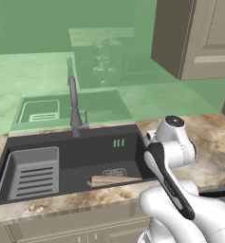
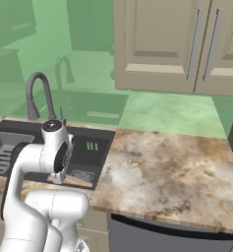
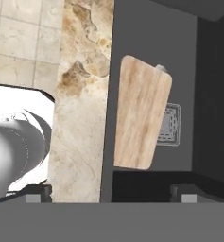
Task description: Move the cutting board and knife to the sink. Then move spray from the cabinet to the counter.
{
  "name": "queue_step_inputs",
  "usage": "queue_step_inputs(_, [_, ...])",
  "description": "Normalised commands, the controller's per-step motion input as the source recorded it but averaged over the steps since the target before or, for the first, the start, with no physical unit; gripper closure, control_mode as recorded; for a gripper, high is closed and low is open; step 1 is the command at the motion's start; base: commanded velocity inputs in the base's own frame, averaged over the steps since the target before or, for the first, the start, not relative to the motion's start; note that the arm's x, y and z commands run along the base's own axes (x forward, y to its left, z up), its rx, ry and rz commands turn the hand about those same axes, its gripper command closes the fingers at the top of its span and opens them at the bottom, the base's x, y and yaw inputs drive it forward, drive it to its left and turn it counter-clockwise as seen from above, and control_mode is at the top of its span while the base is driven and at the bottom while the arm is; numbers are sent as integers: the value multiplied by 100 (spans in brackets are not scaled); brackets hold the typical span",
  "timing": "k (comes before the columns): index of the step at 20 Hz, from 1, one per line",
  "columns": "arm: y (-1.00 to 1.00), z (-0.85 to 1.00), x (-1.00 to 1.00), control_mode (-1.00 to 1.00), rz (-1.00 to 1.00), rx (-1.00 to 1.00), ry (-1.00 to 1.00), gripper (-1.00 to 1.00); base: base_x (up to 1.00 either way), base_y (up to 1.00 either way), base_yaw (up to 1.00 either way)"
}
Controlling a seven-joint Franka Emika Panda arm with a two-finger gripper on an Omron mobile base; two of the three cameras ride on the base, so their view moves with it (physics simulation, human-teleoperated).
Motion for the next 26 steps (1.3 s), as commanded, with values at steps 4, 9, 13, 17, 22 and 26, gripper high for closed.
queue_step_inputs(4, [-5, 0, -59, 100, -2, 0, -2, -100, -21, 0, 0])
queue_step_inputs(9, [0, 0, 0, 100, 0, 0, 0, -100, -85, 9, -2])
queue_step_inputs(13, [0, 0, 0, 100, 0, 0, 0, -100, -86, 17, -2])
queue_step_inputs(17, [0, 0, 0, 100, 0, 0, 0, -100, -81, 31, -2])
queue_step_inputs(22, [0, 0, 0, 100, 0, 0, 0, -100, -66, 47, 0])
queue_step_inputs(26, [0, 0, 0, 100, 0, 0, 0, -100, -45, 68, 0])
